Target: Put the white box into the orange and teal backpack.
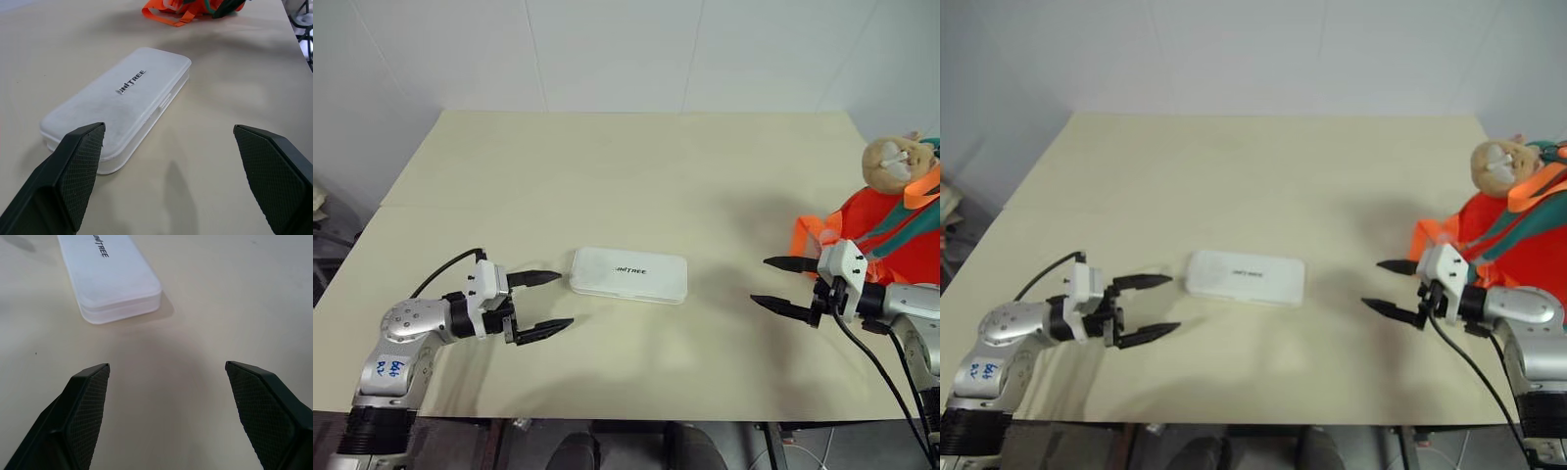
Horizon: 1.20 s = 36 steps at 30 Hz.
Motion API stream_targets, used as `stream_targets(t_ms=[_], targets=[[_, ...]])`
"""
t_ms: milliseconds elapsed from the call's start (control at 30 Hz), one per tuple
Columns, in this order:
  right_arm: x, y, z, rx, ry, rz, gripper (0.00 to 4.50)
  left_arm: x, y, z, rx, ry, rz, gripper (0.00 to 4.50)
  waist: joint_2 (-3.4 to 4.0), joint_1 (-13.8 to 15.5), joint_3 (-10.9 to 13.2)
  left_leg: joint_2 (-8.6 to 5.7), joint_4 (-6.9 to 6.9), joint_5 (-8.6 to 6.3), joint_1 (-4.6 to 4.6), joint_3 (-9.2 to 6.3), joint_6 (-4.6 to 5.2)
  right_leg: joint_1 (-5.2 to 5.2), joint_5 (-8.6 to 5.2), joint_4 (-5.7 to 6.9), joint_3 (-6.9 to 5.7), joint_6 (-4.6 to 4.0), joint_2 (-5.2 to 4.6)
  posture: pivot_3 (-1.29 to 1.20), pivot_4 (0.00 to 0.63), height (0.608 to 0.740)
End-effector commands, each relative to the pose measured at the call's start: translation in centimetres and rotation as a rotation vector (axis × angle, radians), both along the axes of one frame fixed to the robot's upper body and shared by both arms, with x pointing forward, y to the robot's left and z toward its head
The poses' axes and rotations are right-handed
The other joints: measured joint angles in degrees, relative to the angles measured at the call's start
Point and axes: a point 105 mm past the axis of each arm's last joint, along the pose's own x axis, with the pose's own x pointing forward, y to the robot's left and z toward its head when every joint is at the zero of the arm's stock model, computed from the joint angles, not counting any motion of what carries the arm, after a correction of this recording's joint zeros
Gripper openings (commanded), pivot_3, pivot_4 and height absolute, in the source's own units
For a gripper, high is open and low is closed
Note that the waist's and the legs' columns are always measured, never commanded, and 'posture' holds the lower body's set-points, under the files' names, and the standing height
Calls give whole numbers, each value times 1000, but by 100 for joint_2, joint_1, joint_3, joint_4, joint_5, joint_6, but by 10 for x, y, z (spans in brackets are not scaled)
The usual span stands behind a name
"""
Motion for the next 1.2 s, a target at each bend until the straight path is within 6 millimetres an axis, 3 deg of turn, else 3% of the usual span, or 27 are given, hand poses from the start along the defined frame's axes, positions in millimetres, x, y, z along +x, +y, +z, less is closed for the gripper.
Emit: stream_targets(t_ms=[33, 333, 367, 467, 633, 800, 900, 1200], targets=[[4, 4, 10, 5, -39, 13, 4496, -1, 0, 14, -9, -65, 8, 4478, 1, 5, 1, -1, 1, -1, -1, 0, 0, 0, 0, -1, 0, 0, -1, 0, 150, 740], [20, 15, 15, 9, -59, 54, 4496, 2, 12, 23, -13, -81, 54, 4478, 3, -12, 2, 4, -2, 0, -1, 4, -3, -6, 2, 0, 3, -4, 5, 0, 150, 740], [19, 19, 15, 12, -56, 72, 4316, 3, 16, 23, -12, -84, 67, 4495, 3, -16, 2, 5, -2, 0, -1, 6, -4, -6, 2, -2, 3, -4, 6, 0, 150, 740], [18, 33, 12, 23, -47, 108, 3628, 6, 28, 23, -10, -80, 103, 3906, 3, -21, 2, 8, -1, -1, -1, 11, -6, -6, 2, -3, 3, -4, 7, 0, 150, 740], [23, 49, 2, 8, -51, 104, 1878, 21, 48, 24, 6, -88, 187, 2355, 5, -3, 3, 8, 2, -4, -1, 12, -4, -9, 2, 0, 3, -5, 9, 0, 150, 740], [34, 56, -9, -19, -58, 66, 202, 39, 52, 17, 28, -67, 216, 843, 5, -4, 3, 5, 2, -2, -3, 11, -7, -9, 2, 1, 3, -4, 8, 0, 150, 740], [41, 58, -17, -41, -60, 28, 120, 47, 48, 9, 49, -52, 220, 0, 5, -15, 3, 6, -1, 0, -2, 13, -12, -12, 2, 6, 3, -4, 10, 0, 150, 740], [48, 68, -33, -32, -30, 10, 120, 62, 31, -12, 93, -32, 237, 0, 5, -23, 3, 9, -3, 1, -8, 25, -16, -17, 4, 13, 7, -1, 14, 0, 150, 740]])
